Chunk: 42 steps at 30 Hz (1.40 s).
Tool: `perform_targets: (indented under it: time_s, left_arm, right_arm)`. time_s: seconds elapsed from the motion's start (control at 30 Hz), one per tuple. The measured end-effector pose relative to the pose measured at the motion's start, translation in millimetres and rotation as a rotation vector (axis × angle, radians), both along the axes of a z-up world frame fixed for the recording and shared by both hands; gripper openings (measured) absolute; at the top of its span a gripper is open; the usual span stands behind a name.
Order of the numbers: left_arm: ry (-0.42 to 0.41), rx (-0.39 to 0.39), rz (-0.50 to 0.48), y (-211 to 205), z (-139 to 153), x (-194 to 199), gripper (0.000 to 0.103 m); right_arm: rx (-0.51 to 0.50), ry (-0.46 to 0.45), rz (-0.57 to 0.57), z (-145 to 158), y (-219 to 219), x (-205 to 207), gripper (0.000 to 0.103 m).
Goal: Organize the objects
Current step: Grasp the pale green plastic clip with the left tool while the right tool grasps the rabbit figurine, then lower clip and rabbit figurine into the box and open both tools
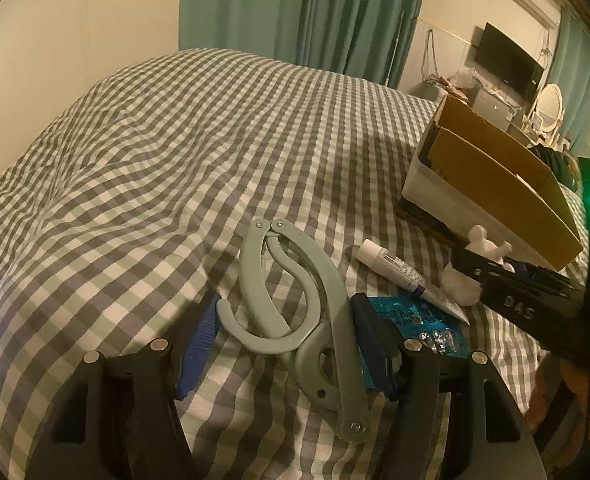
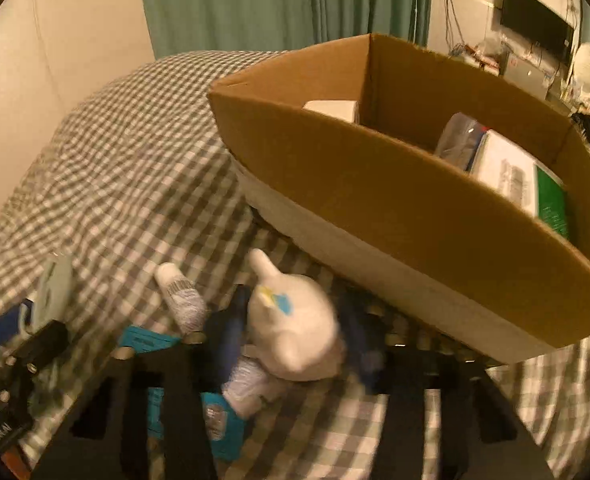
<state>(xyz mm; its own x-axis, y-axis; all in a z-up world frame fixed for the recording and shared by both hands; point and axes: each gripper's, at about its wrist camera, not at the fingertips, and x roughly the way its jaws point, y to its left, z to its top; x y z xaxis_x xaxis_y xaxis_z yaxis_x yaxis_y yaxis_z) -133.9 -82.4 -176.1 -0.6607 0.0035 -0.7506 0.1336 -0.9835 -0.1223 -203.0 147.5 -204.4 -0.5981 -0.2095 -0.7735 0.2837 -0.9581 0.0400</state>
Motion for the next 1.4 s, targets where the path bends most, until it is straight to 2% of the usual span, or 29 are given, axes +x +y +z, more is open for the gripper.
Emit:
perform_targets:
  time_s: [0.17, 0.3, 0.4, 0.6, 0.8, 0.93, 1.03, 1.17, 1.4]
  left_arm:
    - [0.033, 0.000, -0.017, 4.9, 7.9, 7.0, 0.067]
    - [0.060, 0.028, -0.033, 8.3, 20.8, 9.0, 0.067]
    - [0.081, 0.065, -0.054, 14.5, 34.3, 7.0, 0.067]
    - [0.199, 0.058, -0.136, 39.6, 88.6, -6.6, 0.067]
    - [0.293, 0.082, -0.222, 62.4, 141.3, -44.1, 0.067]
    - [0.336, 0.013, -0.284, 87.3, 161.5, -73.0, 0.067]
    - [0.337, -0.039, -0.314, 107.5, 164.0, -94.8, 0.067]
    - [0.296, -0.043, -0.343, 129.2, 148.4, -124.9, 0.067]
    - [0.224, -0.090, -0.387, 158.7, 109.5, -160.3, 0.067]
  right_arm:
    - [-0.024, 0.015, 0.003, 11.5, 16.2, 14.3, 0.038]
    - [-0.013, 0.077, 0.020, 30.6, 25.2, 41.4, 0.038]
    - [-0.042, 0.113, 0.061, 50.2, 32.2, 63.0, 0.038]
    - [-0.071, 0.187, 0.055, 90.0, 54.7, 80.3, 0.038]
    - [-0.052, 0.321, 0.043, 152.0, 78.3, 71.9, 0.038]
    - [-0.087, 0.367, 0.022, 188.5, 102.1, 51.2, 0.038]
    - [-0.089, 0.381, 0.018, 202.7, 112.8, 32.0, 0.038]
    - [-0.076, 0.366, 0.020, 204.1, 116.5, 0.3, 0.038]
    - [-0.064, 0.275, 0.041, 164.7, 109.9, -54.5, 0.038]
